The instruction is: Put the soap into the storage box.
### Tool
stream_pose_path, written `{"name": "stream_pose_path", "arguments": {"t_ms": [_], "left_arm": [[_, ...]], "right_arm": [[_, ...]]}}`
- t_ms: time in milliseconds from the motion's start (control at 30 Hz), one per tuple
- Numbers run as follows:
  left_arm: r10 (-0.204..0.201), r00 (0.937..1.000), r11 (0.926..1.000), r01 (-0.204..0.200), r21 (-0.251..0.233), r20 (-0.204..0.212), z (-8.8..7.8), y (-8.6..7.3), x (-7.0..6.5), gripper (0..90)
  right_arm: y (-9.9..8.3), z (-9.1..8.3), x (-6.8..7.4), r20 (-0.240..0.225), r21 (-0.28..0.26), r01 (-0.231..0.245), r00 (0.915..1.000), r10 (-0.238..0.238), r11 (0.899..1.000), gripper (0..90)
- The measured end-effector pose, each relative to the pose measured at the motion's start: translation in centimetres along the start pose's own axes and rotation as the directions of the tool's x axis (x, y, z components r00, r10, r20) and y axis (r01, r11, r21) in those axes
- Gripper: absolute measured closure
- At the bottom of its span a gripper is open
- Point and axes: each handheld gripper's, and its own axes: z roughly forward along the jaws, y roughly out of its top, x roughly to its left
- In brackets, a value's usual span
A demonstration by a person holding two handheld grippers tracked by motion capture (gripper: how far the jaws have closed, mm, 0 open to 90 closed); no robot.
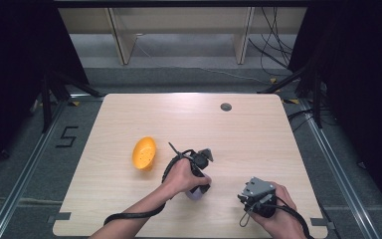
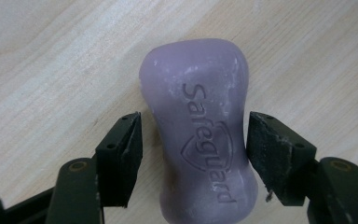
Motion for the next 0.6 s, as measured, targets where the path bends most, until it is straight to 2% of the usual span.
{"name": "stream_pose_path", "arguments": {"t_ms": [67, 100, 133, 167, 233, 333, 367, 600], "left_arm": [[0.001, 1.0, 1.0, -0.001, 0.004, -0.003, 0.08, 0.07, -0.03, 36.0], [0.018, 0.9997, 0.9998, -0.018, 0.001, -0.014, 0.11, 0.11, 0.05, 36.2], [0.003, 1.0, 1.0, -0.003, 0.008, -0.009, 0.21, 0.12, -0.11, 36.4], [0.004, 0.9999, 1.0, -0.004, 0.008, -0.011, 0.27, 0.13, -0.14, 36.5], [0.027, 0.9994, 0.9995, -0.027, 0.013, -0.022, 0.34, 0.2, -0.05, 36.8], [0.01, 0.9998, 0.9998, -0.01, 0.016, -0.016, 0.46, 0.2, -0.21, 37.4], [0.032, 0.9991, 0.9993, -0.031, 0.02, -0.028, 0.49, 0.29, -0.16, 37.6], [0.036, 0.9986, 0.9989, -0.035, 0.032, -0.039, 0.66, 0.43, -0.33, 39.2]], "right_arm": [[0.0, 0.0, 0.03, 0.002, 0.0, -0.002, 1.0, 0.002, 1.0, 52.1], [-0.01, 0.01, 0.12, 0.005, 0.0, -0.004, 1.0, 0.004, 1.0, 52.1], [0.0, -0.01, 0.09, 0.002, 0.0, -0.004, 1.0, 0.004, 1.0, 52.1], [-0.01, 0.0, 0.09, 0.003, 0.0, -0.003, 1.0, 0.003, 1.0, 52.1], [-0.01, 0.0, 0.1, 0.003, 0.0, -0.004, 1.0, 0.004, 1.0, 52.1], [-0.01, 0.0, 0.09, 0.003, 0.0, -0.003, 1.0, 0.003, 1.0, 52.1], [0.0, 0.02, 0.12, 0.004, 0.0, -0.002, 1.0, 0.002, 1.0, 52.1], [0.0, 0.02, 0.15, 0.006, -0.001, -0.002, 1.0, 0.002, 1.0, 52.0]]}}
